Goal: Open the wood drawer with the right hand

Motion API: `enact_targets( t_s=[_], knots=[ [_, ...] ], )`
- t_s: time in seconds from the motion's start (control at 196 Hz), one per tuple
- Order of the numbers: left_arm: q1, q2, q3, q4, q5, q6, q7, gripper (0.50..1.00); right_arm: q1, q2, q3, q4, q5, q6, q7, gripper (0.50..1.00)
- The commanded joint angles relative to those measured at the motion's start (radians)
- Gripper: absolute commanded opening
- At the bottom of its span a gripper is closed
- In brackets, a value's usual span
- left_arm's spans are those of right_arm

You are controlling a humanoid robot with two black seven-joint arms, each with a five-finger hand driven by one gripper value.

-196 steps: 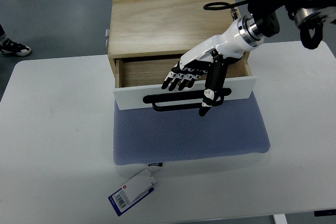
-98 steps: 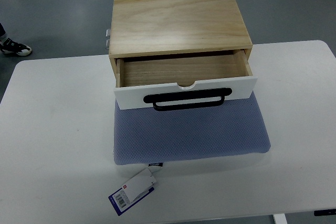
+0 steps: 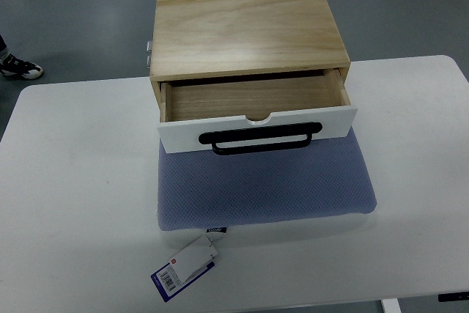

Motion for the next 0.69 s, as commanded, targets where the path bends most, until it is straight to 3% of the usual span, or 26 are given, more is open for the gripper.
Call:
enact_targets(
  t_s=[0.0,0.178,0.683],
  knots=[
    [0.0,0.0,0.0,-0.004,0.0,0.0,0.0,1.0,-0.053,0.093,0.106,-0.127,0.039,-0.029,0.019,0.946],
    [0.0,0.0,0.002,-0.006,0.001,0.0,0.0,1.0,-0.114,0.192,0.137,-0.217,0.2,-0.029,0.028,0.946],
    [-0.002,0.0,0.0,-0.007,0.001,0.0,0.0,1.0,-0.185,0.287,0.136,-0.217,0.209,-0.024,0.034,0.946]
  ],
)
